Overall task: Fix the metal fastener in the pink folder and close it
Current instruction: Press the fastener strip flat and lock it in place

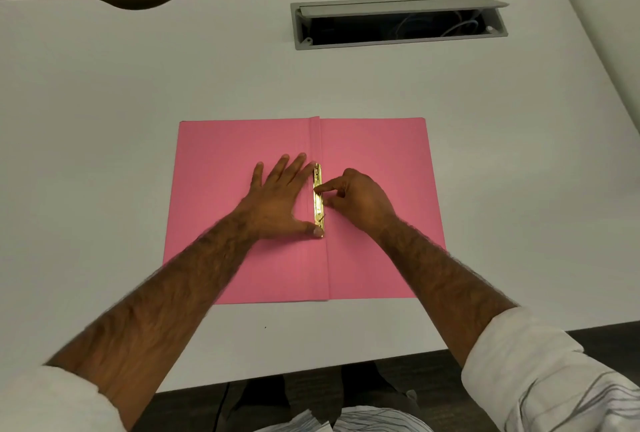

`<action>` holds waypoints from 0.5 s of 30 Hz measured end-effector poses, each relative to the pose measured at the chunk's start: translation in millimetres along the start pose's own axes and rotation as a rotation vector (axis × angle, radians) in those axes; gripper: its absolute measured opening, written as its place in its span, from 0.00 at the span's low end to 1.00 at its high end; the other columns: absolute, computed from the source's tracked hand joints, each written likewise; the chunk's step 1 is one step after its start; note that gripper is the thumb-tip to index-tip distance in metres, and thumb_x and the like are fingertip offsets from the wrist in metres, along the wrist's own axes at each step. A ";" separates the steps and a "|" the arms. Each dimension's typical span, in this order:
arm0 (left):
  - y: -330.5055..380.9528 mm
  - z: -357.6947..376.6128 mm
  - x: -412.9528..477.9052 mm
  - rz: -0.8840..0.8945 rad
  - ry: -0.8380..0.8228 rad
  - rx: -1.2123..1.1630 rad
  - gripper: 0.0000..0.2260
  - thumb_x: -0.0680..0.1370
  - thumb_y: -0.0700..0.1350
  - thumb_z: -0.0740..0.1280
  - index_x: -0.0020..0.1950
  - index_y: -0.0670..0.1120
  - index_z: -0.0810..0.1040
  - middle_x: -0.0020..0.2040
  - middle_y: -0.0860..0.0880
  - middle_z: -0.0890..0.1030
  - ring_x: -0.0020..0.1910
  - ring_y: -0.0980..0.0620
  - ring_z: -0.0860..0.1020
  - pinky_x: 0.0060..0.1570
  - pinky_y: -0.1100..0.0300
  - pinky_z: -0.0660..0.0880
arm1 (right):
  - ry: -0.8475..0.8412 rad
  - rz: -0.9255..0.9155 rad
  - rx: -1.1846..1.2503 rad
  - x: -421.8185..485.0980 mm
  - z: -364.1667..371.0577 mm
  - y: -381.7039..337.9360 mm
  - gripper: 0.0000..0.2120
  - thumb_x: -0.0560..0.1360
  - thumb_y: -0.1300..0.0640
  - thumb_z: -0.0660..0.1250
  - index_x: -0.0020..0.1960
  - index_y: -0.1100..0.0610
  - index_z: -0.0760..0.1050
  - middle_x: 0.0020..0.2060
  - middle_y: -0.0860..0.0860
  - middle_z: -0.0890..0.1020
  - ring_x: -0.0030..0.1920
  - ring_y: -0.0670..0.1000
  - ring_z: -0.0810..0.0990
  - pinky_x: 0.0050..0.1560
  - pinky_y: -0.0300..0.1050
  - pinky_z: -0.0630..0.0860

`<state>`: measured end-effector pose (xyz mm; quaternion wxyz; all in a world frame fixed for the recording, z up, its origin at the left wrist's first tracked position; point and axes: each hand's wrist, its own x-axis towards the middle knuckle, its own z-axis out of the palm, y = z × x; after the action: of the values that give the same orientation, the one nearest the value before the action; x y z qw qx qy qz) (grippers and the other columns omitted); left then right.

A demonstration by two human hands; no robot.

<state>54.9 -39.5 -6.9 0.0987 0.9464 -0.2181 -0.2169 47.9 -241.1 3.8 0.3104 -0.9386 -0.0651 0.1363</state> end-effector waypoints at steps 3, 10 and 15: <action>5.3 5.7 0.7 -0.024 0.011 0.023 0.60 0.61 0.81 0.60 0.79 0.55 0.32 0.81 0.52 0.33 0.79 0.47 0.33 0.74 0.33 0.37 | 0.017 0.001 -0.001 -0.8 2.1 0.6 0.13 0.75 0.50 0.71 0.59 0.44 0.82 0.42 0.47 0.75 0.42 0.47 0.74 0.40 0.43 0.71; 9.5 1.2 5.0 -0.058 -0.042 0.062 0.61 0.62 0.78 0.64 0.80 0.53 0.34 0.80 0.50 0.31 0.79 0.45 0.33 0.73 0.31 0.37 | 0.047 -0.001 0.054 2.1 4.9 -1.7 0.10 0.76 0.54 0.70 0.57 0.49 0.83 0.43 0.50 0.78 0.42 0.49 0.77 0.42 0.46 0.76; 17.4 -3.5 4.6 -0.088 -0.070 0.092 0.60 0.64 0.77 0.65 0.81 0.52 0.34 0.80 0.48 0.32 0.79 0.42 0.33 0.73 0.30 0.38 | 0.136 0.003 0.237 23.3 1.2 -15.3 0.10 0.74 0.59 0.72 0.55 0.55 0.81 0.46 0.49 0.81 0.43 0.47 0.79 0.46 0.39 0.77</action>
<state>53.7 -56.7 -0.6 0.0379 0.9505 -0.1891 -0.2437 69.2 -223.4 7.1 0.4224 -0.9025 -0.0258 0.0797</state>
